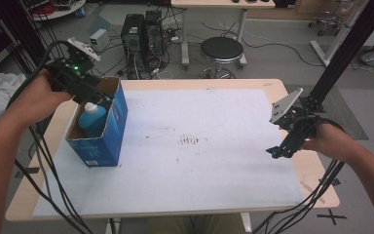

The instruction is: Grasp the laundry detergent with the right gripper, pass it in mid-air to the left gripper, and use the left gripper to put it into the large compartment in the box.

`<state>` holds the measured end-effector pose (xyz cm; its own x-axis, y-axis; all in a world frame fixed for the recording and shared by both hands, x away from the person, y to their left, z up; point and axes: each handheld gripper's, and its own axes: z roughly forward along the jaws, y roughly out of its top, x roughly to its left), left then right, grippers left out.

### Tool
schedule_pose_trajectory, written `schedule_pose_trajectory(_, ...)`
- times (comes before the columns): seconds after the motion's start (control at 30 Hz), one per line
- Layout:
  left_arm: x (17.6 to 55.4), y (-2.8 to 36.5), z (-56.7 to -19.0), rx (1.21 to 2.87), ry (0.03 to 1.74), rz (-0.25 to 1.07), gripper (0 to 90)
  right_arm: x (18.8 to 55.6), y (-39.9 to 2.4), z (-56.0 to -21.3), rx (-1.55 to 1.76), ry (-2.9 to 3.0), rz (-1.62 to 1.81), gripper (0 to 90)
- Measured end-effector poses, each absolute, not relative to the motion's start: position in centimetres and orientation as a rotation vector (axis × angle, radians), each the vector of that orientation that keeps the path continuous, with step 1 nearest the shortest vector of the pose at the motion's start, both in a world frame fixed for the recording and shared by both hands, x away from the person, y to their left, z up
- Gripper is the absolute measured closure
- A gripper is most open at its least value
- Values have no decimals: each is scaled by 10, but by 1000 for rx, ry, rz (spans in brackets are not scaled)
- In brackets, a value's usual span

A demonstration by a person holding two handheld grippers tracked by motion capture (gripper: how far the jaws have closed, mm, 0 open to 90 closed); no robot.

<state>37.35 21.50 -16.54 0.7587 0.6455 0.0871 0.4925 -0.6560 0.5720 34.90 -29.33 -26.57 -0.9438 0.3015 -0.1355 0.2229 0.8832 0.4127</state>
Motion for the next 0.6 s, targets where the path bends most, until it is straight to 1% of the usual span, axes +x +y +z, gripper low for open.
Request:
schedule_pose_trajectory(0.1, 380, 198, -170, 2447, 808, 366, 244, 349, -293, -266, 400, 2855, 592, 11)
schedule_pose_trajectory(0.23, 389, 173, -177, 2510, 707, 303, 244, 349, -291, -264, 400, 2850, 596, 12)
schedule_pose_trajectory(0.27, 391, 166, -180, 2524, 703, 297, 207, 348, -290, -264, 403, 2850, 596, 12)
schedule_pose_trajectory(0.3, 394, 160, -182, 2534, 691, 283, 119, 348, -290, -264, 404, 2850, 599, 12)
schedule_pose_trajectory(0.5, 405, 129, -190, 2577, 607, 260, 110, 347, -289, -266, 413, 2848, 599, 12)
schedule_pose_trajectory(0.53, 406, 124, -191, 2588, 603, 258, 97, 347, -289, -266, 414, 2847, 602, 12)
schedule_pose_trajectory(0.57, 408, 121, -192, 2598, 599, 262, 46, 346, -289, -266, 418, 2848, 600, 12)
schedule_pose_trajectory(0.6, 409, 117, -193, 2605, 590, 272, 37, 346, -290, -267, 418, 2847, 601, 12)
